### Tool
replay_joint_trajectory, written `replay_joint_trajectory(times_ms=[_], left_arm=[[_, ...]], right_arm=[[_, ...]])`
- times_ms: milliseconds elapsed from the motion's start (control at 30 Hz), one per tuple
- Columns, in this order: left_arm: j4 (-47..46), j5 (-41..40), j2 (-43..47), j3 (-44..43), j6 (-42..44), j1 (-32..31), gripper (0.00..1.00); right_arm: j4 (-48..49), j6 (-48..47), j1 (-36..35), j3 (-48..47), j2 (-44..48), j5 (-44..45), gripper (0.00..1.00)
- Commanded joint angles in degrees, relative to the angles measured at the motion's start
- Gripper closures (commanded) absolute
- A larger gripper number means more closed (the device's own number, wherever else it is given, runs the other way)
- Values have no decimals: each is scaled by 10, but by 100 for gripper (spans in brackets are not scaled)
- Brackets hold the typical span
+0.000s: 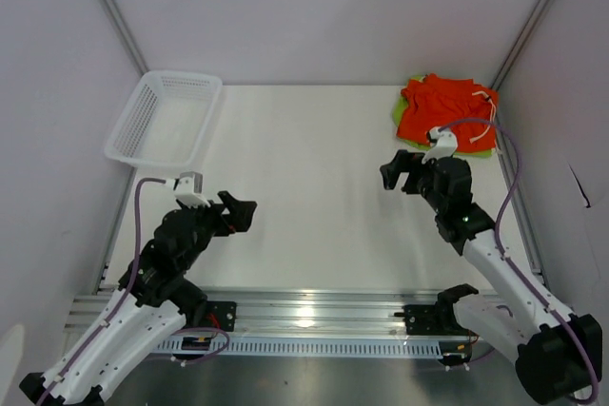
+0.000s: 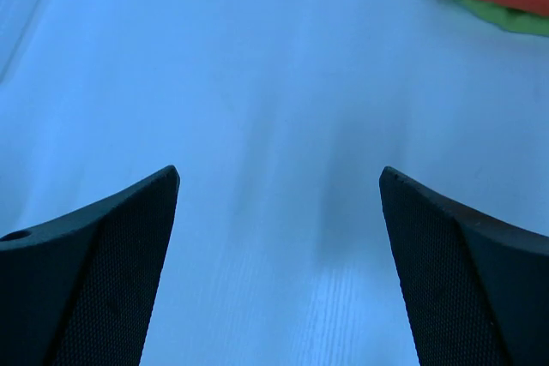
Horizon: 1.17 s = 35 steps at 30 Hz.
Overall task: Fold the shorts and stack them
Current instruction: Neatly place the folded shorts to the corner
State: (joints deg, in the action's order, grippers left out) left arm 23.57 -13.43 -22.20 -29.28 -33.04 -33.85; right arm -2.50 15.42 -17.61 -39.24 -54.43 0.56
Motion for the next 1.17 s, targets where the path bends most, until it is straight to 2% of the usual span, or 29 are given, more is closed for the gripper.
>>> replay_joint_trajectory(times_ms=[0, 167, 467, 1133], left_arm=[[-26, -14, 20, 45, -8, -1, 1], [-68, -22, 45, 119, 17, -1, 1], [-91, -15, 72, 151, 35, -1, 1], [-88, -22, 64, 152, 26, -1, 1]], right_arm=[[55, 36, -40, 75, 52, -6, 1], [60, 15, -90, 149, 113, 42, 1], [103, -3, -110, 206, 138, 47, 1], [122, -1, -112, 211, 111, 59, 0]])
